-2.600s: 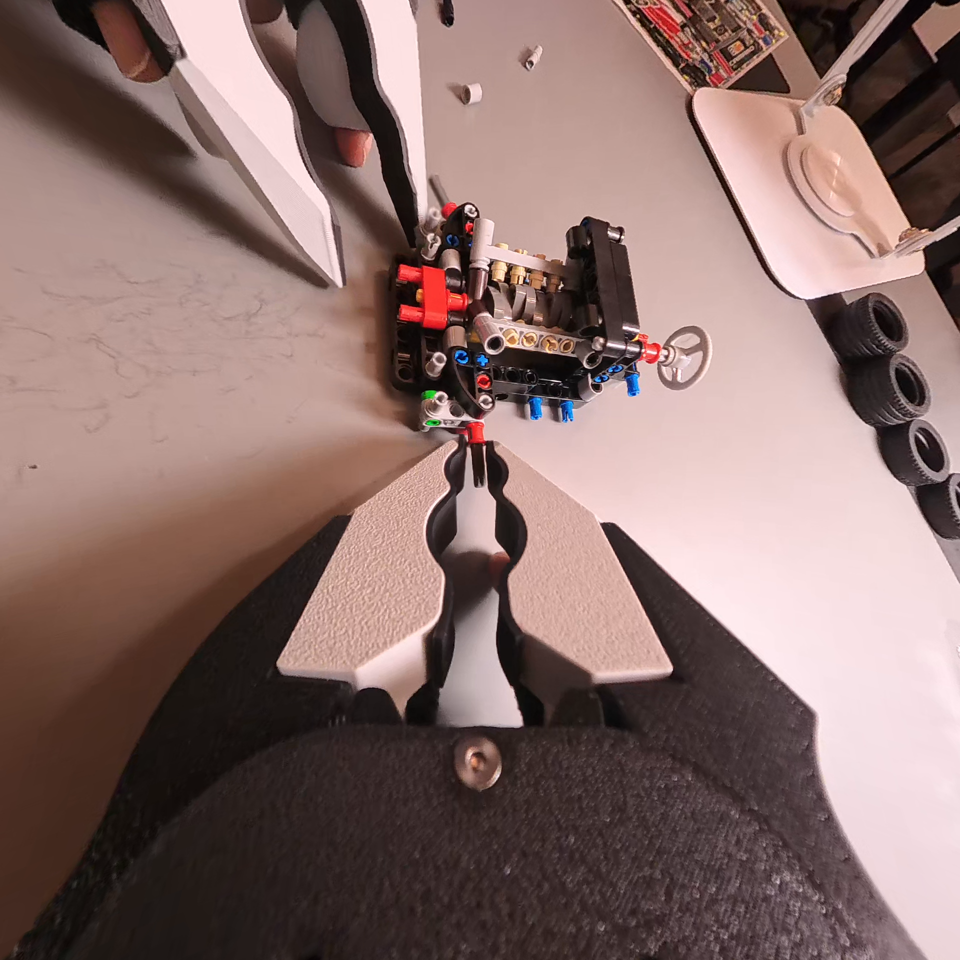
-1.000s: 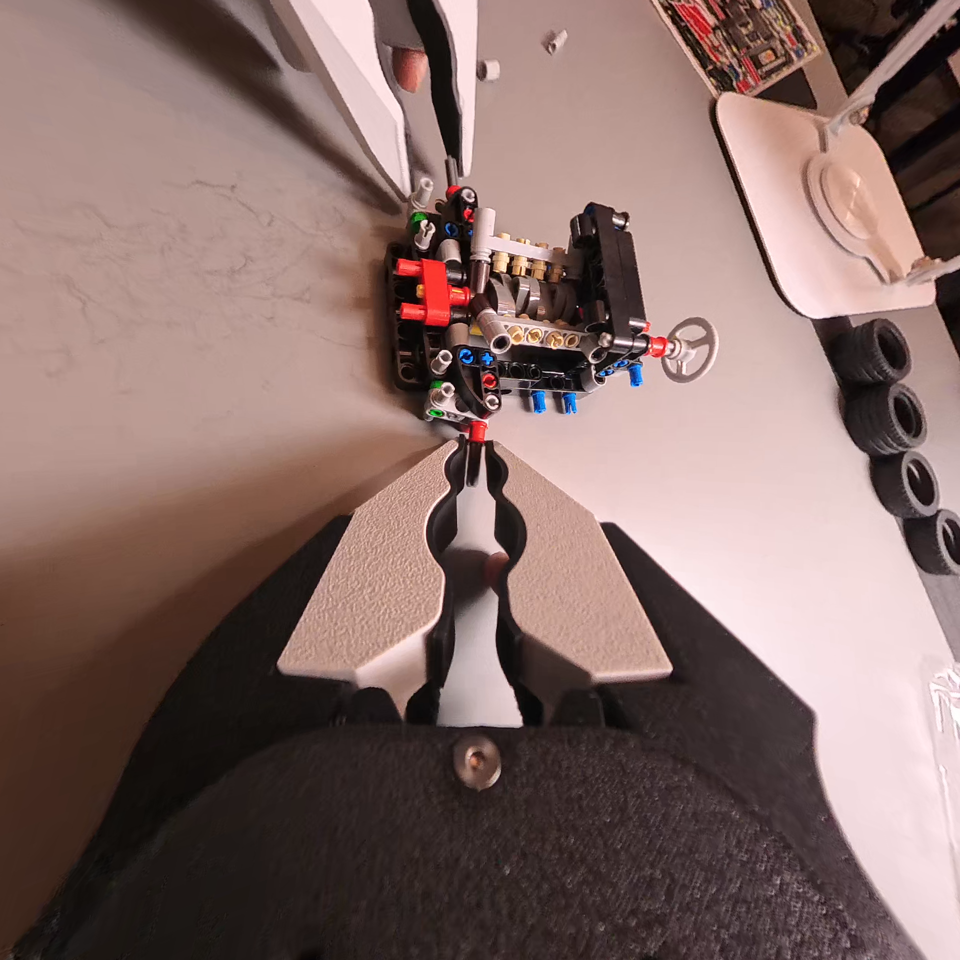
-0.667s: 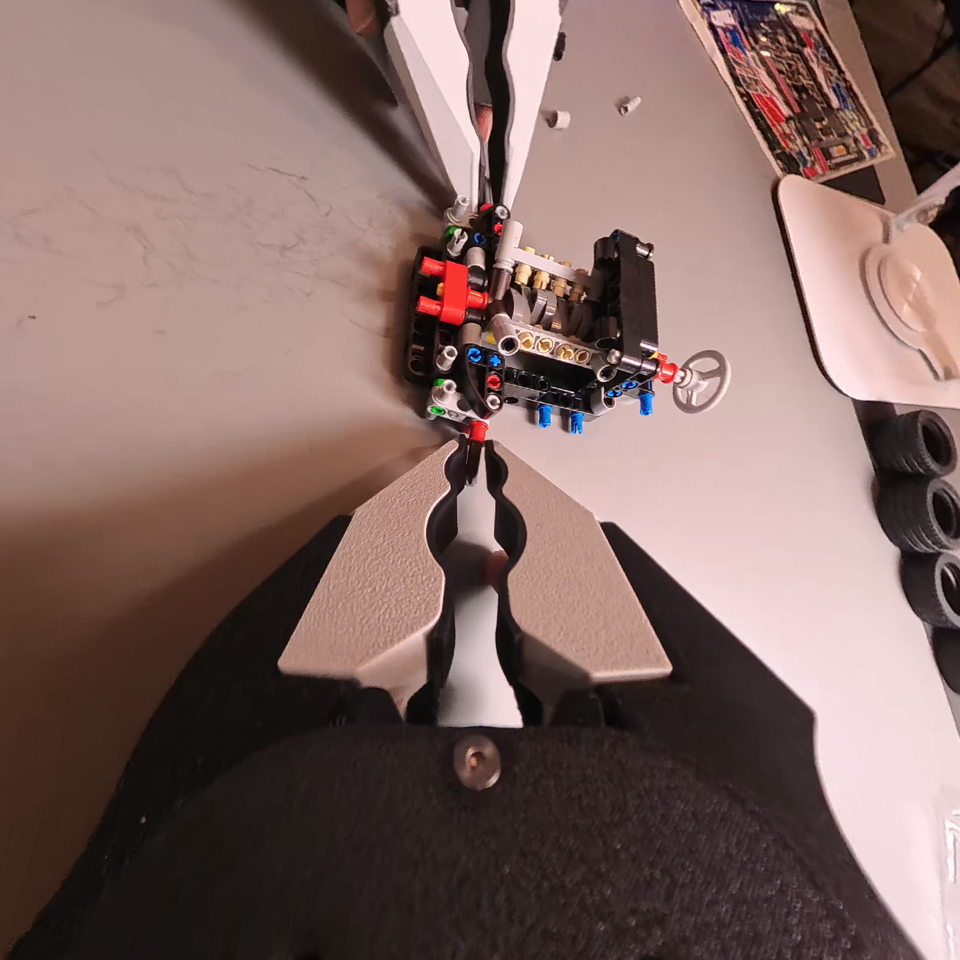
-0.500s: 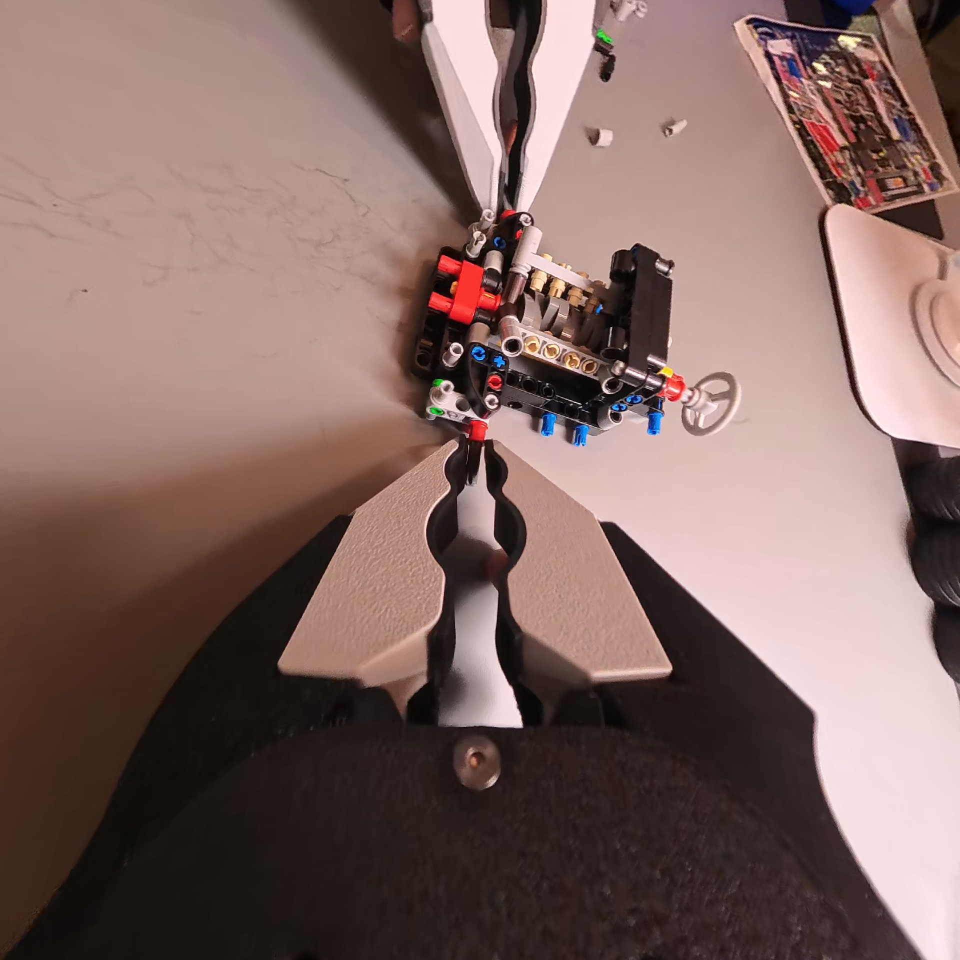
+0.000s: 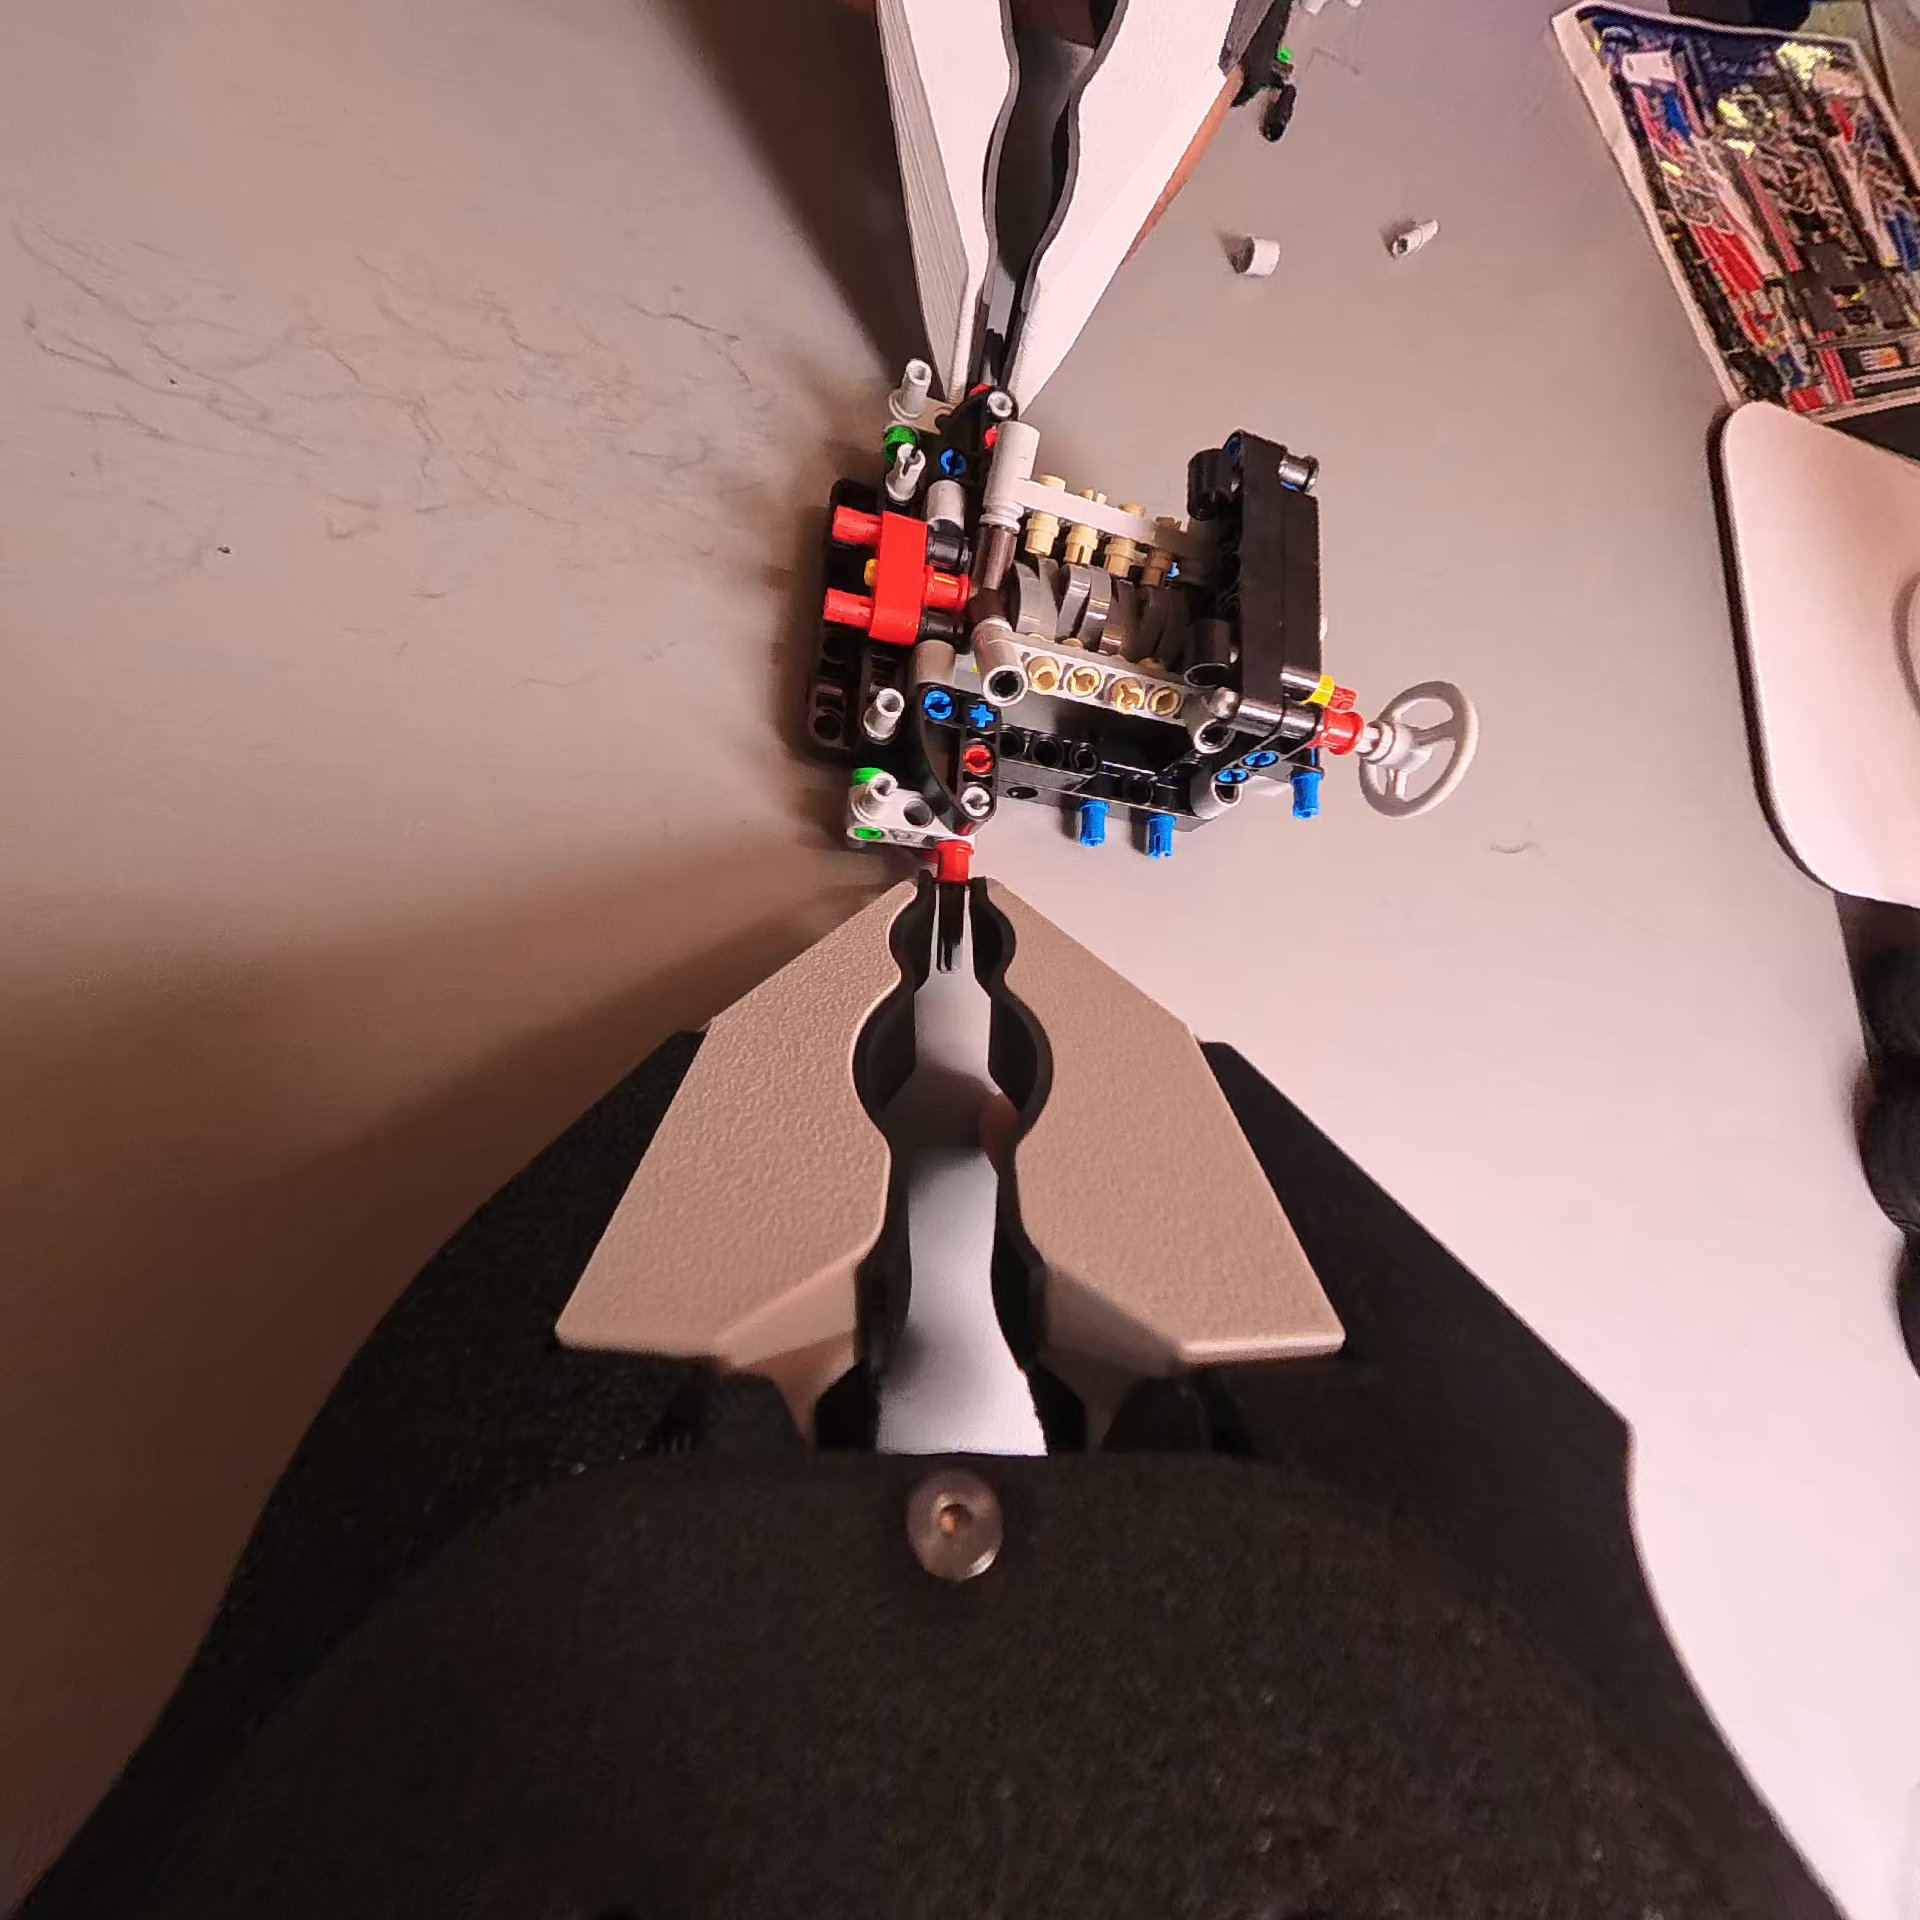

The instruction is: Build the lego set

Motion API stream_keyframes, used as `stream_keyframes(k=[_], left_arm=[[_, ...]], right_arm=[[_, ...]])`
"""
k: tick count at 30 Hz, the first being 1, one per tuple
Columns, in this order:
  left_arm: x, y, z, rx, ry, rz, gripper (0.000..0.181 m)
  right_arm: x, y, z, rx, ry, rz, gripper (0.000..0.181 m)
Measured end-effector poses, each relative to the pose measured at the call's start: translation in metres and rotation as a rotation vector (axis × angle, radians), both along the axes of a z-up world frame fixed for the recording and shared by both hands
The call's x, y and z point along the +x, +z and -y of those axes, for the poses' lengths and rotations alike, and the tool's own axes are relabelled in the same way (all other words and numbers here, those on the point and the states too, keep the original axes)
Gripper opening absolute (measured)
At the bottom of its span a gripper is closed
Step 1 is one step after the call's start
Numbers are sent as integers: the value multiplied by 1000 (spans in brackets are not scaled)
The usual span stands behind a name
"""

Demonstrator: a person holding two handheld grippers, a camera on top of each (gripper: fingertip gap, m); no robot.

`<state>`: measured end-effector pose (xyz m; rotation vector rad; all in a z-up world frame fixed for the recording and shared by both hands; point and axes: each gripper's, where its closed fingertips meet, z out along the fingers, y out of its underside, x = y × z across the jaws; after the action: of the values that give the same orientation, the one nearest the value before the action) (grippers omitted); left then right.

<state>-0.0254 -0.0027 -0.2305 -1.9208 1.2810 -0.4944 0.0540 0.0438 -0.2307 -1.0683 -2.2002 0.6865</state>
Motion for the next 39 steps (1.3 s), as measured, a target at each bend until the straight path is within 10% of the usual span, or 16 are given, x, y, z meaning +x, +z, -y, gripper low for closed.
stream_keyframes(k=[39], left_arm=[[-5, 1, -7, 20, 64, 5, 4]], right_arm=[[1, -2, -4, 47, -105, 27, 4]])
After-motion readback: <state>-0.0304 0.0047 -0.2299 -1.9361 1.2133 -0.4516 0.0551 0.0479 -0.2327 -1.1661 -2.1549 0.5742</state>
